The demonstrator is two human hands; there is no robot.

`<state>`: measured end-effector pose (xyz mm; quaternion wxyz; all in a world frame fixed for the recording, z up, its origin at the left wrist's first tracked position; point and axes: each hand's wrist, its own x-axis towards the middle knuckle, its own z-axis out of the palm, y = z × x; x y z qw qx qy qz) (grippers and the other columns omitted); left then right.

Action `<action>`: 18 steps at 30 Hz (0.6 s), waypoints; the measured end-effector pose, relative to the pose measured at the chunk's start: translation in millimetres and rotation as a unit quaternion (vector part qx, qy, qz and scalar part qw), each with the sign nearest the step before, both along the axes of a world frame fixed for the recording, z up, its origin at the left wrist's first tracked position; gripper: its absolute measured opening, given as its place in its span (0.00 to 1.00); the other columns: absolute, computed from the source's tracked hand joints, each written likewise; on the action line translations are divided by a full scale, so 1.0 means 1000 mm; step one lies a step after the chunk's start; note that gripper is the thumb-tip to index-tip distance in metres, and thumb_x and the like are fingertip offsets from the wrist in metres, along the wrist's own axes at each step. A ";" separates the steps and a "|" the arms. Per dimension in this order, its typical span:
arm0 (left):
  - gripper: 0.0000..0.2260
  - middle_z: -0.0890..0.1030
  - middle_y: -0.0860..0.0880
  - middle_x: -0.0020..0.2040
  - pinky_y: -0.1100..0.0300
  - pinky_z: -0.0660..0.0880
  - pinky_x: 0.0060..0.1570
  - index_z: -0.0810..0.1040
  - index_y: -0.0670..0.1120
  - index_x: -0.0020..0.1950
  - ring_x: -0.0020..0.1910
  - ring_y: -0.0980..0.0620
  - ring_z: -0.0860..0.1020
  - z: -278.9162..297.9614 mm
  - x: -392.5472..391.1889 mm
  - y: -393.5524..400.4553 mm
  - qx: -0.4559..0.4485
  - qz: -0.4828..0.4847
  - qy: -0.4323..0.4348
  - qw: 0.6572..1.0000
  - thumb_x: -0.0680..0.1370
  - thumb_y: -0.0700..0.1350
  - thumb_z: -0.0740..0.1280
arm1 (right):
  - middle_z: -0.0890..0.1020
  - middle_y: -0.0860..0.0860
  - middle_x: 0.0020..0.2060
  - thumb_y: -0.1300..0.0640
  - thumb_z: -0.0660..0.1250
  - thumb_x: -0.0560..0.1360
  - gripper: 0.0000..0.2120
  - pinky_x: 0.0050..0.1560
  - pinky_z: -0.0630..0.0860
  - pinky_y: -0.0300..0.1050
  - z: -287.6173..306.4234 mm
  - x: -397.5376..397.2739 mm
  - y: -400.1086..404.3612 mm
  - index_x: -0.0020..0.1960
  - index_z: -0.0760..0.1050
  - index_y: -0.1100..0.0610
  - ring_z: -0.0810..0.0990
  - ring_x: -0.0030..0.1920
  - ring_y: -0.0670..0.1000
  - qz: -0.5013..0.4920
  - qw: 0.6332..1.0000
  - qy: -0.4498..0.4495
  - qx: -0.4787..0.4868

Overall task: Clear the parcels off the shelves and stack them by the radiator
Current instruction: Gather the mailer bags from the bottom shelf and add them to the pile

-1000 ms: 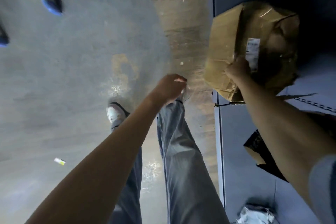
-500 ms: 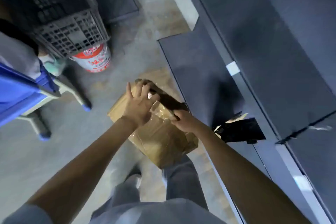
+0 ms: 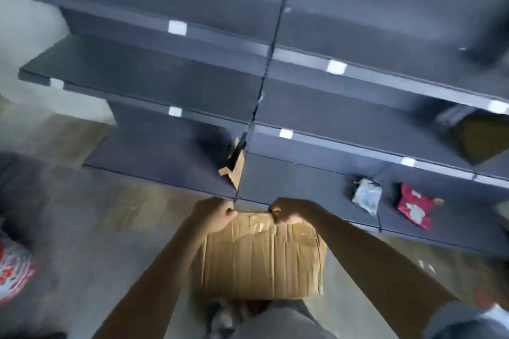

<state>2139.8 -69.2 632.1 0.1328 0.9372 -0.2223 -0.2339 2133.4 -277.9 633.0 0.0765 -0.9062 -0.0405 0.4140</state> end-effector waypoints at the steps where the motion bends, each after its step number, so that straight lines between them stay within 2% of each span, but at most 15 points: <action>1: 0.13 0.80 0.44 0.50 0.57 0.72 0.48 0.77 0.43 0.52 0.52 0.45 0.79 0.003 -0.003 -0.014 -0.023 -0.007 -0.004 1.000 0.80 0.50 0.58 | 0.76 0.59 0.62 0.61 0.63 0.76 0.16 0.63 0.69 0.47 0.004 -0.018 -0.025 0.64 0.73 0.62 0.74 0.62 0.57 -0.035 0.999 -0.004 -0.013; 3: 0.10 0.80 0.44 0.46 0.56 0.72 0.47 0.75 0.45 0.47 0.50 0.45 0.79 0.007 -0.010 -0.042 -0.048 -0.028 0.000 0.998 0.80 0.48 0.57 | 0.75 0.59 0.64 0.61 0.62 0.77 0.18 0.63 0.68 0.45 0.009 -0.061 -0.078 0.66 0.71 0.62 0.73 0.64 0.57 -0.111 0.993 -0.020 -0.036; 5: 0.08 0.81 0.45 0.49 0.58 0.72 0.47 0.74 0.48 0.45 0.50 0.46 0.79 0.012 -0.021 -0.069 -0.047 -0.067 0.007 0.997 0.80 0.48 0.58 | 0.74 0.58 0.65 0.61 0.61 0.77 0.18 0.61 0.69 0.43 0.013 -0.110 -0.122 0.67 0.70 0.61 0.73 0.65 0.56 -0.197 0.978 -0.039 -0.056; 7: 0.09 0.81 0.45 0.52 0.59 0.73 0.49 0.77 0.47 0.51 0.52 0.47 0.79 0.019 -0.036 -0.104 -0.036 -0.107 0.006 0.994 0.80 0.47 0.58 | 0.74 0.58 0.65 0.61 0.60 0.77 0.18 0.59 0.70 0.43 0.021 -0.161 -0.157 0.66 0.71 0.58 0.73 0.64 0.56 -0.271 0.957 -0.071 -0.081; 9: 0.10 0.81 0.45 0.54 0.58 0.73 0.52 0.78 0.45 0.54 0.54 0.45 0.78 0.028 -0.055 -0.148 -0.033 -0.147 0.005 0.989 0.79 0.46 0.59 | 0.74 0.57 0.64 0.59 0.61 0.76 0.18 0.63 0.68 0.47 0.033 -0.209 -0.190 0.65 0.72 0.56 0.71 0.66 0.57 -0.340 0.929 -0.112 -0.094; 12: 0.11 0.78 0.44 0.58 0.57 0.73 0.55 0.76 0.45 0.58 0.57 0.44 0.76 0.047 -0.104 -0.233 -0.035 -0.234 -0.010 0.971 0.79 0.46 0.60 | 0.78 0.55 0.60 0.61 0.61 0.74 0.16 0.59 0.72 0.46 0.063 -0.288 -0.243 0.60 0.75 0.56 0.75 0.62 0.56 -0.373 0.899 -0.170 -0.157; 15: 0.21 0.67 0.44 0.65 0.51 0.71 0.60 0.65 0.51 0.70 0.62 0.43 0.71 0.072 -0.179 -0.330 -0.048 -0.334 -0.078 0.938 0.78 0.50 0.62 | 0.79 0.54 0.55 0.60 0.63 0.70 0.14 0.54 0.74 0.46 0.106 -0.381 -0.296 0.55 0.77 0.57 0.77 0.58 0.57 -0.370 0.872 -0.239 -0.215; 18: 0.25 0.63 0.47 0.67 0.50 0.69 0.61 0.63 0.51 0.68 0.65 0.44 0.67 0.104 -0.282 -0.425 -0.142 -0.422 -0.196 0.873 0.74 0.54 0.67 | 0.80 0.54 0.52 0.59 0.64 0.69 0.13 0.47 0.73 0.45 0.147 -0.493 -0.331 0.53 0.77 0.57 0.78 0.54 0.57 -0.387 0.843 -0.286 -0.242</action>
